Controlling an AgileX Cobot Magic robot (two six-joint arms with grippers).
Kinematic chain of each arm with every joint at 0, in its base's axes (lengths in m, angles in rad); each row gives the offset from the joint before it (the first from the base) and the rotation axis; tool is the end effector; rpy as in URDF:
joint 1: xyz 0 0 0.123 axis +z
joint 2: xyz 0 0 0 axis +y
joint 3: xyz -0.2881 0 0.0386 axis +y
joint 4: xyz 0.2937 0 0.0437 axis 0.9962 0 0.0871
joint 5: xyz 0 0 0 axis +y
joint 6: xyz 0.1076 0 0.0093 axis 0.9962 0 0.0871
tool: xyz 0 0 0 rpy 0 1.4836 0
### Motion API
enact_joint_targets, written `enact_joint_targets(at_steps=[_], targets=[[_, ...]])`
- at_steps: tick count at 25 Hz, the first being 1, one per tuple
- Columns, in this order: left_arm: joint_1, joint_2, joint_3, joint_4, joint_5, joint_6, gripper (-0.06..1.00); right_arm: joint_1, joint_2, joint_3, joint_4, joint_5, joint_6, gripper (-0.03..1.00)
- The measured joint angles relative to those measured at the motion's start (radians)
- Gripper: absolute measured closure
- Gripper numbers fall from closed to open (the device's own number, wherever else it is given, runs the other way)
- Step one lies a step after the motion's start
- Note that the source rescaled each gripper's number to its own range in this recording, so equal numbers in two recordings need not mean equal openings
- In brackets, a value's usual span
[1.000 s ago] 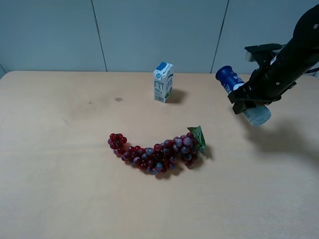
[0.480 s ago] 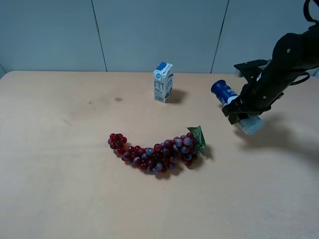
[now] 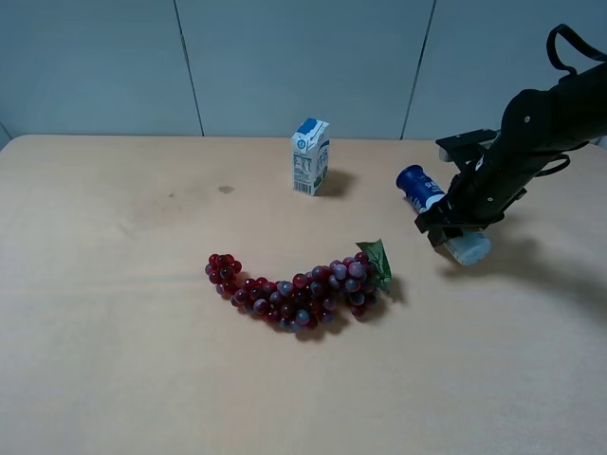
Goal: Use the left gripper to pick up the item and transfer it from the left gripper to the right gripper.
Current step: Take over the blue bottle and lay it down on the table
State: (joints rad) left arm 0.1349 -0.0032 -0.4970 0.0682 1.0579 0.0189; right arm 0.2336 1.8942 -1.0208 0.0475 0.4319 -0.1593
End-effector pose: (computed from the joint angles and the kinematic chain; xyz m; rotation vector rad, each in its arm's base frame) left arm 0.0434 0.0124 0.2910 -0.1215 2.0404 0.1778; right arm 0.3765 0.0918 0.0855 -0.4902 2.7463 0.0569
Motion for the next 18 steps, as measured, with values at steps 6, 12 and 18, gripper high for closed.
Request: enact_joint_targets(at_steps=[6, 12, 18], targets=[[0.000, 0.000, 0.000, 0.000, 0.000, 0.000, 0.03, 0.000, 0.001, -0.002, 0.000, -0.018, 0.001, 0.97], [0.000, 0.000, 0.000, 0.000, 0.000, 0.000, 0.03, 0.000, 0.001, -0.003, 0.000, -0.018, 0.003, 0.97], [0.000, 0.000, 0.000, 0.000, 0.000, 0.000, 0.03, 0.000, 0.001, -0.003, 0.000, -0.014, 0.003, 0.93]])
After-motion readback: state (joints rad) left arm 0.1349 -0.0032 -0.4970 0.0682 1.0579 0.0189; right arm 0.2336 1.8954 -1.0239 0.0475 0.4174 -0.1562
